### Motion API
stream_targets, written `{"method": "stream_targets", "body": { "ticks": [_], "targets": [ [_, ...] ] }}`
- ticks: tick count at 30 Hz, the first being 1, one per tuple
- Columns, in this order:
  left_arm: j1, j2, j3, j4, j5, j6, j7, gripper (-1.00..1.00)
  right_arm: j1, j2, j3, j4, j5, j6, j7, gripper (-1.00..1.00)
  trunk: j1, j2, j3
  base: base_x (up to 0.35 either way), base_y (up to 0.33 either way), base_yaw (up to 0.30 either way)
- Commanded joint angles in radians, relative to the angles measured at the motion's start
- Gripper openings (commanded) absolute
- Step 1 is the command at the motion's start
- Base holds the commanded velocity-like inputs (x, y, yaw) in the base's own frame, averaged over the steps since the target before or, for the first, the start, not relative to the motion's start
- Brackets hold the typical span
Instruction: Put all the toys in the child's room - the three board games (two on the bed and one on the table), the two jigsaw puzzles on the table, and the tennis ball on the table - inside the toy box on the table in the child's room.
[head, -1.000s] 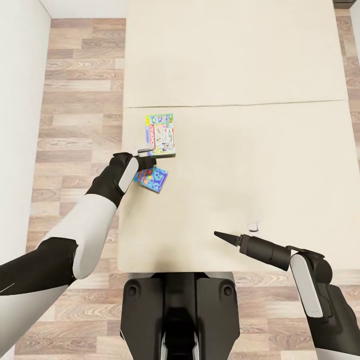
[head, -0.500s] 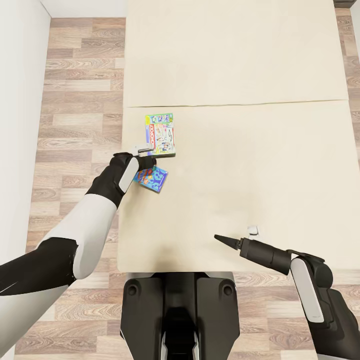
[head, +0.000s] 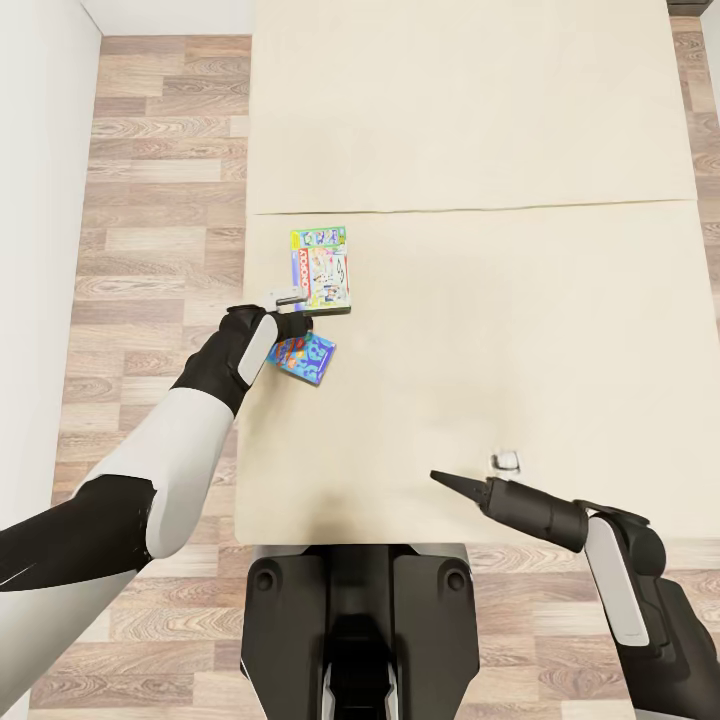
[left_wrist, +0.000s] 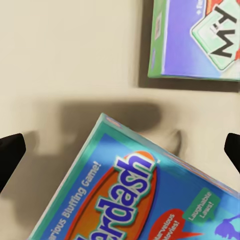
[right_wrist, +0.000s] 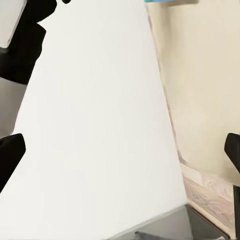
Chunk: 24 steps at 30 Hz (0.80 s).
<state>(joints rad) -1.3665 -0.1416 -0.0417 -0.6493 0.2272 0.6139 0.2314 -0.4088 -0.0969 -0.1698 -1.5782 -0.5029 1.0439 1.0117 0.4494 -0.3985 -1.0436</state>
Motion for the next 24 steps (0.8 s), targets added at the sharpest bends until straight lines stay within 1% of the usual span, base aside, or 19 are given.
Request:
{"method": "stream_targets", "body": {
  "ticks": [1, 2, 3, 8, 24],
  "targets": [
    [0.000, 0.001, -0.004, -0.001, 0.011, 0.003, 0.009, 1.00, 0.000, 0.000, -0.001, 0.000, 0.004, 0.003, 0.023, 1.00, 0.001, -0.002, -0.001, 0.000, 0.000, 0.000],
    [0.000, 0.001, -0.004, -0.001, 0.011, 0.003, 0.008, 1.00, 0.000, -0.001, -0.003, 0.000, 0.003, 0.003, 0.051, 1.00, 0.001, -0.002, -0.001, 0.000, 0.000, 0.000],
    [0.000, 0.001, -0.004, -0.001, 0.011, 0.003, 0.008, 1.00, 0.000, -0.002, -0.004, 0.000, 0.003, 0.003, 0.062, 1.00, 0.001, -0.002, -0.001, 0.000, 0.000, 0.000],
    [0.000, 0.001, -0.004, -0.001, 0.011, 0.003, 0.008, 1.00, 0.001, -0.007, -0.006, 0.000, 0.003, 0.003, 0.094, 1.00, 0.001, -0.002, -0.001, 0.000, 0.000, 0.000],
    [0.000, 0.002, -0.005, -0.001, 0.011, 0.003, 0.008, 1.00, 0.001, -0.006, -0.007, 0.000, 0.003, 0.003, 0.106, 1.00, 0.001, -0.002, -0.001, 0.000, 0.000, 0.000]
  ]
}}
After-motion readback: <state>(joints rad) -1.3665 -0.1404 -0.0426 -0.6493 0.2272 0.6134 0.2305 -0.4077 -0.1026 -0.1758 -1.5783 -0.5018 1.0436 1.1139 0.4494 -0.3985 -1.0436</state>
